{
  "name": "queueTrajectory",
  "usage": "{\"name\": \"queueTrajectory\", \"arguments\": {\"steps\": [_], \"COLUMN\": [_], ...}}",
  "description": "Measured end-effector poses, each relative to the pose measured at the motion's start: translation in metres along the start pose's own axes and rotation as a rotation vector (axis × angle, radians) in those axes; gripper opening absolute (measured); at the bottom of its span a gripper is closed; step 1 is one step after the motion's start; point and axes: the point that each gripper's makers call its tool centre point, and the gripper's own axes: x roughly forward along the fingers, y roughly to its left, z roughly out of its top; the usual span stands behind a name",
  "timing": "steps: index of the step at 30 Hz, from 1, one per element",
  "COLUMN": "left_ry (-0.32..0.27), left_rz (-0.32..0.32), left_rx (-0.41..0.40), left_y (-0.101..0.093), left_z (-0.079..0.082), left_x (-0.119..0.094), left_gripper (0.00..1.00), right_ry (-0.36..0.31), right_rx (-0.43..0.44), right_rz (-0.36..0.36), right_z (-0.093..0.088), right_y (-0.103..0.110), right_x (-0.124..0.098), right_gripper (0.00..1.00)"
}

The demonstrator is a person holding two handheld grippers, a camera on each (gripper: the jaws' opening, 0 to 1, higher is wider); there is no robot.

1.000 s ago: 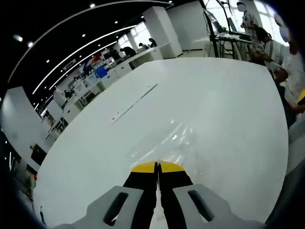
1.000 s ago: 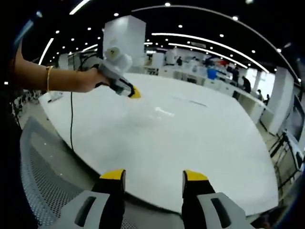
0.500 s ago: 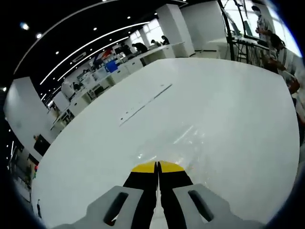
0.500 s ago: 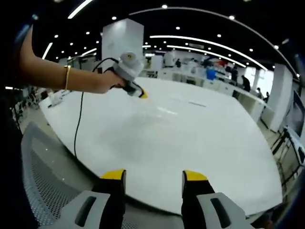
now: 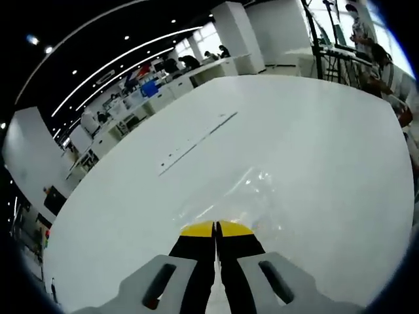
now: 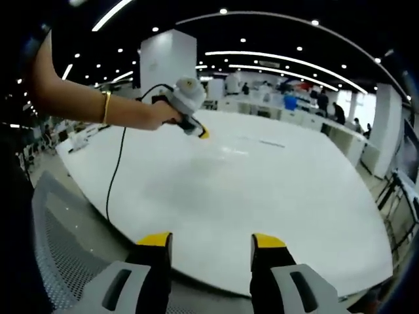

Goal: Open the resealable bag by pulling the two sides of the seal apart until the entire bag opening is separated and visibly accessible.

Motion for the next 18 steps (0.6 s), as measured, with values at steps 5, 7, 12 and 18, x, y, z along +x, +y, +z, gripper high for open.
{"name": "queueTrajectory", "arguments": {"steps": [5,7,12,18], "left_ry": [0.012,0.015,0.026,0.021], "left_rz": [-0.063,-0.078,-0.130,-0.174], "left_rx": [0.005,0.011,0.021,0.056], "left_y": [-0.022,-0.027,-0.042,-0.050], "left_z": [-0.011,-0.015,-0.026,-0.025], "left_x": [-0.007,-0.008,-0.012,-0.023], "left_gripper": [0.00,0.00,0.04,0.12], "right_ry": [-0.004,-0.009,-0.014,-0.015], "right_rx": [-0.003,0.001,0.005,0.001], "right_rz": [0.002,0.003,0.005,0.011], "right_z": [0.001,0.001,0.002,0.002], "right_y": [0.001,0.001,0.001,0.002], "right_x": [0.000,0.000,0.000,0.000], "right_gripper": [0.46,0.46,0.47,0.48]}}
